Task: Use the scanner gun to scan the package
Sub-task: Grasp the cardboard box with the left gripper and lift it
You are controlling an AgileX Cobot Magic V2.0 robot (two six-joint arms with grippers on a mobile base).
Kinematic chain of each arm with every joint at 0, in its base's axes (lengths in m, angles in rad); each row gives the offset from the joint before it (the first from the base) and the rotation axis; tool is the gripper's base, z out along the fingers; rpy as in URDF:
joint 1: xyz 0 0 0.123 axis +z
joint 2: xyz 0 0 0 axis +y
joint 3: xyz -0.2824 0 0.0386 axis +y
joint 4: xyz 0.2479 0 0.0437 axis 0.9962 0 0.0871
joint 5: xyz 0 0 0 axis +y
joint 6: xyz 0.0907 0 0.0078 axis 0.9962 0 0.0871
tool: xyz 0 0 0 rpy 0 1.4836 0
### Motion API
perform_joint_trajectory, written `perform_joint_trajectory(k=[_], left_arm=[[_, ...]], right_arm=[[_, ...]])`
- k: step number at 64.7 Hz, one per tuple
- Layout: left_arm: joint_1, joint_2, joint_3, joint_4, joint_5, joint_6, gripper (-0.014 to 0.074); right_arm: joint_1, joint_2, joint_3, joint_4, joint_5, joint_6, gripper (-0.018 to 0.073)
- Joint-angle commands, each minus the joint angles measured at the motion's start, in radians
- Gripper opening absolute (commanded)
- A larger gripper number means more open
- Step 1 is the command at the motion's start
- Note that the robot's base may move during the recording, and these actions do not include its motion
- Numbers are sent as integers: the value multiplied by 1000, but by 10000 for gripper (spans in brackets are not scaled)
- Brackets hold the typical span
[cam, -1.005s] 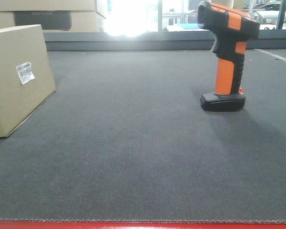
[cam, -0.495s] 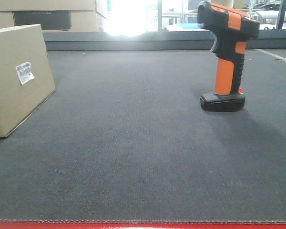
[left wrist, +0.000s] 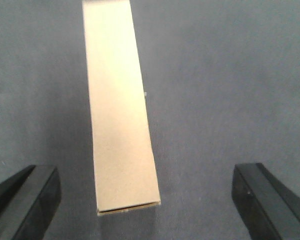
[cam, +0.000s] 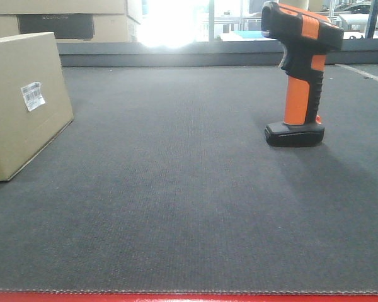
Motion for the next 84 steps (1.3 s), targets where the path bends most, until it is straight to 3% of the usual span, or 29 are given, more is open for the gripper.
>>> perform_joint_trajectory(k=[1,32,46,58,69,76,84], left_arm=[[-6,91,-72,12,53,-2,599],[0,395,-179,60,40,-2,599],[43,447,-179,57,26,-2,599],[72,465,-179,-28,41,65,599],[66,465,-179,-32,65,69,595],[66,465,-179,-32,86,69,501],[66,465,-179,-32,86,69,206]], right_arm=[[11,6,-6,-2,-10,-5,570],[21,6,-6,-2,7,-5,570],[21,6,-6,-2,11,-5,570],[21,6,-6,-2,11,-5,570],[21,6,-6,-2,11,-5,570],[21,6,-6,-2,11,-5,570],[21,6,-6,-2,11,-5,570]])
